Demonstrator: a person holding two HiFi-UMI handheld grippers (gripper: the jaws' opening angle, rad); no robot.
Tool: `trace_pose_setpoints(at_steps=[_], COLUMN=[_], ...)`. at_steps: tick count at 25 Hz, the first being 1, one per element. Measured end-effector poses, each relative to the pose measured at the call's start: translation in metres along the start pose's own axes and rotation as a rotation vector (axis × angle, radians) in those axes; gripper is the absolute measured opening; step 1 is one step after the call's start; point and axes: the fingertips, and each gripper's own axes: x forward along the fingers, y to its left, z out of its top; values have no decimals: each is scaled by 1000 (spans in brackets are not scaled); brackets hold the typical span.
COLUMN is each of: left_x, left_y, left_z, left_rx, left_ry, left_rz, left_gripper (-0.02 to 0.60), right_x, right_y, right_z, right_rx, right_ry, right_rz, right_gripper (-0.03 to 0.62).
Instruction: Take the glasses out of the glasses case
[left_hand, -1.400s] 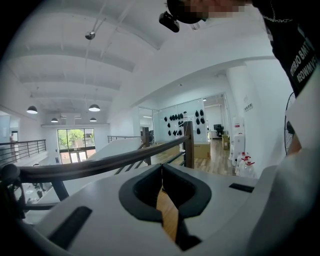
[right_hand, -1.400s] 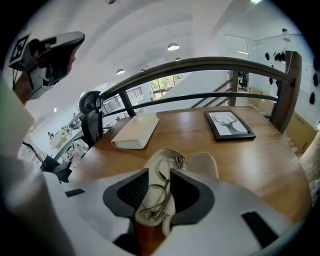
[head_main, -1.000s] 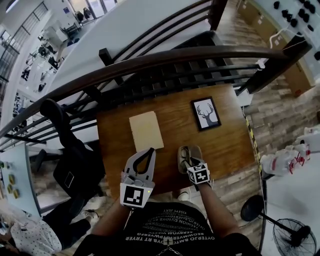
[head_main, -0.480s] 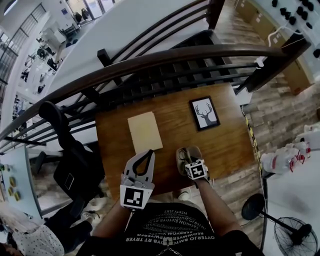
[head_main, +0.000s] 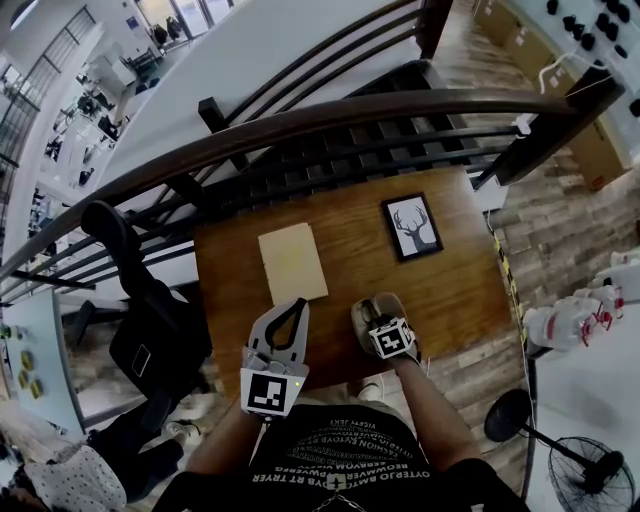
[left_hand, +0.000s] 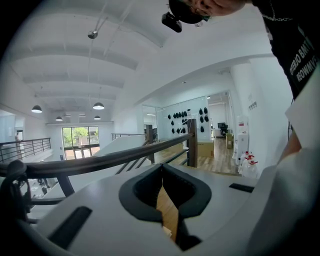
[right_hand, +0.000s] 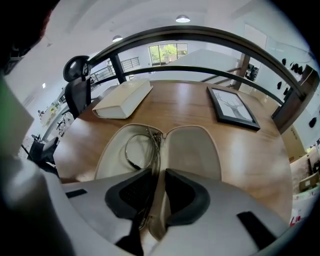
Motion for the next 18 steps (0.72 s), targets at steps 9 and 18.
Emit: trace_pose_setpoints(at_steps=[9,18], left_x=[-3,-7], left_y=[-3,-12], left_z=[1,1], left_rx=[-5,-2], left_ry=[1,11], left_rz=[9,12], left_gripper=[29,29], right_x=[-3,-13], right_y=[0,-15], right_z=[-8,-9], right_rx=[13,55], right_ry=[-8,-91], right_rz=[8,-7], right_gripper=[78,72])
